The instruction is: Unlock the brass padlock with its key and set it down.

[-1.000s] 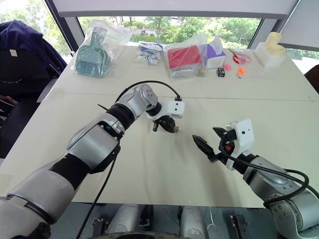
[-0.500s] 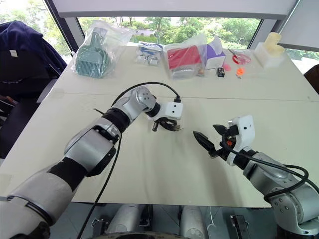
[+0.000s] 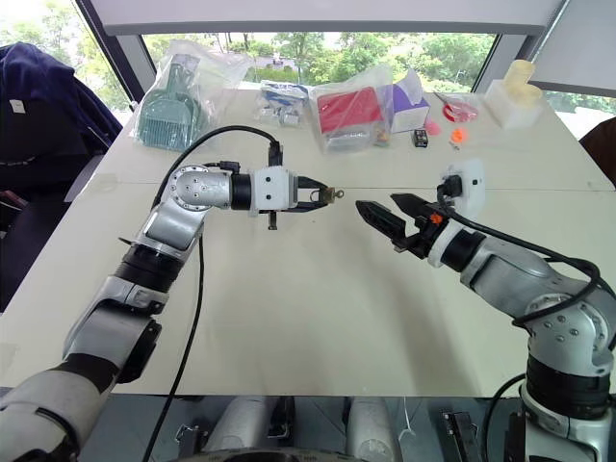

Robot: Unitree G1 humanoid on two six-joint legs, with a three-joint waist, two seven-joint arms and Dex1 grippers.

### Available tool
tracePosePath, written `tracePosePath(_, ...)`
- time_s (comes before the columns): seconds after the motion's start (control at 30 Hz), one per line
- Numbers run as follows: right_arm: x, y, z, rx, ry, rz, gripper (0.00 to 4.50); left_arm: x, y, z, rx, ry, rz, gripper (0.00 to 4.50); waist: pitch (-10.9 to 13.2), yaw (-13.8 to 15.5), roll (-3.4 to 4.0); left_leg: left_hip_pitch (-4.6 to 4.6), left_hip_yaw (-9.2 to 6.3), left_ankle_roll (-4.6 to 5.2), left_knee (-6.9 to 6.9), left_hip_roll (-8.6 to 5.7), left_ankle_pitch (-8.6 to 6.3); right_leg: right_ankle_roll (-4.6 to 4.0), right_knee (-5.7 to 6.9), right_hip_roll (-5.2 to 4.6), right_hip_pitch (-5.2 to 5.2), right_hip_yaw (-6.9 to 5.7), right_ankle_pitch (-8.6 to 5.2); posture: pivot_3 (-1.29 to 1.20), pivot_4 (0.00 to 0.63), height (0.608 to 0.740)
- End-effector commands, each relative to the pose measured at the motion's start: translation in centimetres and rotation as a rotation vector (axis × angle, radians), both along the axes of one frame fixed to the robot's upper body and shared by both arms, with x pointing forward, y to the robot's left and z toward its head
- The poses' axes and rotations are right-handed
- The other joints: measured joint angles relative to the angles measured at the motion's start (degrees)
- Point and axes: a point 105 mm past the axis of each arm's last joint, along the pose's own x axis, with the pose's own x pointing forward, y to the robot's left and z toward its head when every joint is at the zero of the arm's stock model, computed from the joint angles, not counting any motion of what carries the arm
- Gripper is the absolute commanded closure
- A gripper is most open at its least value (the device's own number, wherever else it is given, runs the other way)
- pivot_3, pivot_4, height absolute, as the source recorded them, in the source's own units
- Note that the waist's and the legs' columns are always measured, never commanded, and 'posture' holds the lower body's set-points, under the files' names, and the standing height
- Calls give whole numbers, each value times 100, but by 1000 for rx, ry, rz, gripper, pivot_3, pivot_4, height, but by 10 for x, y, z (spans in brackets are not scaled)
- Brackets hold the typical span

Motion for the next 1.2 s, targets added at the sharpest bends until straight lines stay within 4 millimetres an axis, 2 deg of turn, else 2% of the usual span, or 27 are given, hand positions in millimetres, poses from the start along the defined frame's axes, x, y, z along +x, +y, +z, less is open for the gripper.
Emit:
tracePosePath(0.03, 1, 10, 11, 27, -29, 65, 0, -6, -1, 20, -71, -62, 17, 3828, 0, -18, 0, 0, 1, 0, 0, -1, 0, 1, -1, 0, 0, 0, 0, 0, 150, 740)
tracePosePath(0.43, 13, 25, 22, 137, -37, 121, 0, -14, -3, 24, -93, -83, -2, 3828, 0, -18, 0, 2, 4, 0, -1, 7, 0, 24, 0, 16, -1, 0, 13, 0, 150, 740)
tracePosePath(0.53, 14, 26, 21, 153, -33, 124, 758, -16, -3, 24, -90, -87, -12, 3828, 0, -17, 0, 2, 4, 0, -1, 7, 0, 24, 0, 16, -1, 0, 13, 0, 150, 740)
tracePosePath(0.77, 19, 31, 20, 190, -25, 132, 4329, -24, -7, 25, -88, -97, -41, 3828, 0, -24, 1, 3, 4, 0, -1, 7, 1, 24, 1, 17, -2, 0, 13, 0, 150, 740)
tracePosePath(1.03, 22, 33, 19, 228, -16, 124, 4423, -26, -6, 23, -87, -93, -42, 3828, 0, -21, 1, 3, 4, -1, -1, 7, 1, 25, 1, 17, -1, 0, 13, 0, 150, 740)
tracePosePath(1.2, 22, 36, 16, 239, -4, 126, 4423, -22, -5, 29, -106, -128, -15, 3828, 0, -19, 1, 3, 4, -1, -1, 7, 1, 25, 1, 17, -2, 0, 13, 0, 150, 740)
